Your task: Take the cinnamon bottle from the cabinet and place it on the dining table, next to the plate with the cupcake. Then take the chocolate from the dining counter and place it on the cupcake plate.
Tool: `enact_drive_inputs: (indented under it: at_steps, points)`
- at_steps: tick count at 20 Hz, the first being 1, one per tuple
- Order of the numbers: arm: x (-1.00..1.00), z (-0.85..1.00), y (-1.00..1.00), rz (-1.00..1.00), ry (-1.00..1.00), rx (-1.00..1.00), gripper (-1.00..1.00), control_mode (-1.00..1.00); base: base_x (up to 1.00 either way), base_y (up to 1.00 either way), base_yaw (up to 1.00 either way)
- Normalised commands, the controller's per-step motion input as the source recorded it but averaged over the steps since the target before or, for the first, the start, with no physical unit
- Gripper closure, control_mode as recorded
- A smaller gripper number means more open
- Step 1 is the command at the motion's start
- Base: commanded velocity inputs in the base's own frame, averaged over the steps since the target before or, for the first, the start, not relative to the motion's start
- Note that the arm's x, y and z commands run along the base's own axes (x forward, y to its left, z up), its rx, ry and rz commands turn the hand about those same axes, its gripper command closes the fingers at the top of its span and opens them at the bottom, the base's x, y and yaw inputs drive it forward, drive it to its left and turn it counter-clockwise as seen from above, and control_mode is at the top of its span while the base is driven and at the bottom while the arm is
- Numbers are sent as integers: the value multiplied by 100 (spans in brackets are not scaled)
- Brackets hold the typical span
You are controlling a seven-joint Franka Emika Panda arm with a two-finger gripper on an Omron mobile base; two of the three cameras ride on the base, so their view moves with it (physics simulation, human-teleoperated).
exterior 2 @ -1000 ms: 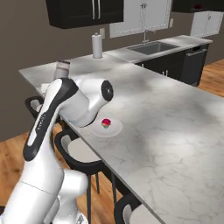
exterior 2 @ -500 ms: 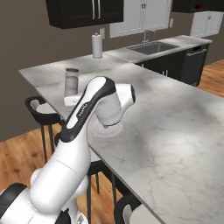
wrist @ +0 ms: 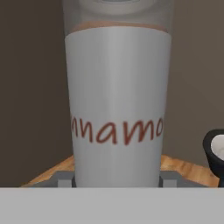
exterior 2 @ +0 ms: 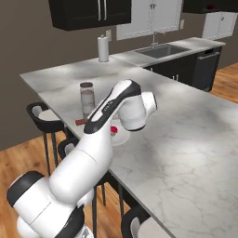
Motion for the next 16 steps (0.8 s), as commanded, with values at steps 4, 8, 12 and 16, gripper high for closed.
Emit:
enact_drive_inputs:
  at_steps: [4,8,12,16]
  points:
    - [8,-56,-26,-1,-8,-9,100,-100,0,0,0]
    - [16,-51,-37,0,-2,-1,100,-100,0,0,0]
    - [12,-54,-29,0,-12,0,100,-100,0,0,0]
    - [25,-51,-26,0,-12,-6,100,-100,0,0,0]
